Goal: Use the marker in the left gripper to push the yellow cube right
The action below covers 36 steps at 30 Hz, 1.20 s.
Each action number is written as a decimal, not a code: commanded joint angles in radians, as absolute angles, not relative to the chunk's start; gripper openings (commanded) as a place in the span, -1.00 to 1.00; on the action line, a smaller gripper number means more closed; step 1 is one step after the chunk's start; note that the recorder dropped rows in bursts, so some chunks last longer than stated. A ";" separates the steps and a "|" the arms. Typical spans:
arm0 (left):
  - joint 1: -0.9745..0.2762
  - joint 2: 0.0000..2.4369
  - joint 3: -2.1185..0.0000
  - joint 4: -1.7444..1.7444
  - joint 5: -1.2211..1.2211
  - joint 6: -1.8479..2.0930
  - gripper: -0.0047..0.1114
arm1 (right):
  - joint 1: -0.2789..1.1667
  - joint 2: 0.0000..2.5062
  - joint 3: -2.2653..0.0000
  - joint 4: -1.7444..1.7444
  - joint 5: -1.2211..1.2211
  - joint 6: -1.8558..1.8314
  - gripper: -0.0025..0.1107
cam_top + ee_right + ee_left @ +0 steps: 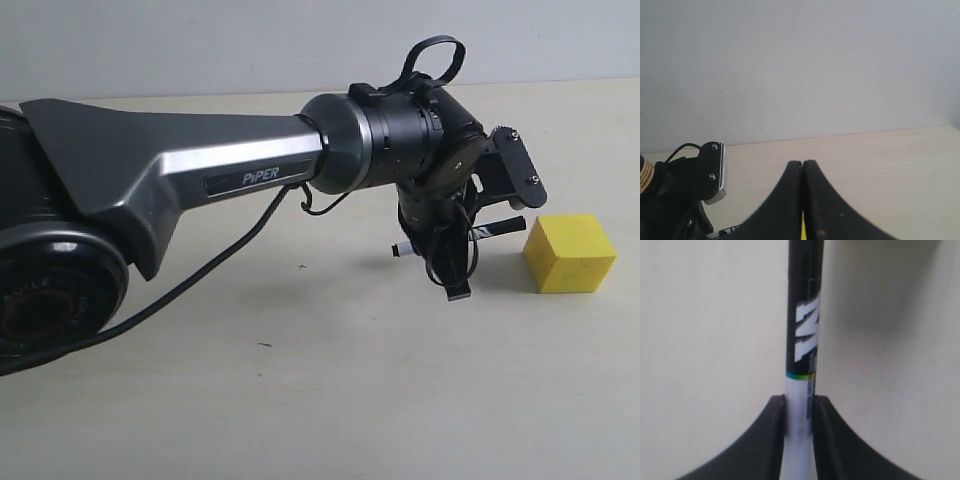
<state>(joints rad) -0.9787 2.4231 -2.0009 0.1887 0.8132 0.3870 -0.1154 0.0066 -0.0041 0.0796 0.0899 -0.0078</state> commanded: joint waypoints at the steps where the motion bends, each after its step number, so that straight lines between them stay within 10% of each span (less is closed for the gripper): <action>1: -0.977 2.411 -1.995 0.177 0.739 0.362 -0.92 | -0.123 0.000 0.000 0.080 0.087 -0.007 -0.96; 24: -0.903 2.299 -1.985 0.307 1.011 -0.013 -0.92 | -0.123 0.000 0.000 0.080 0.087 -0.007 -0.96; 36: -0.876 1.988 -1.494 0.237 0.762 -0.563 -0.92 | -0.123 0.000 0.000 0.080 0.087 -0.007 -0.96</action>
<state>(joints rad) -0.8763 2.0685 -1.6084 0.2709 0.9077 -0.3750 -0.1154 0.0066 -0.0041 0.0796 0.0899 -0.0078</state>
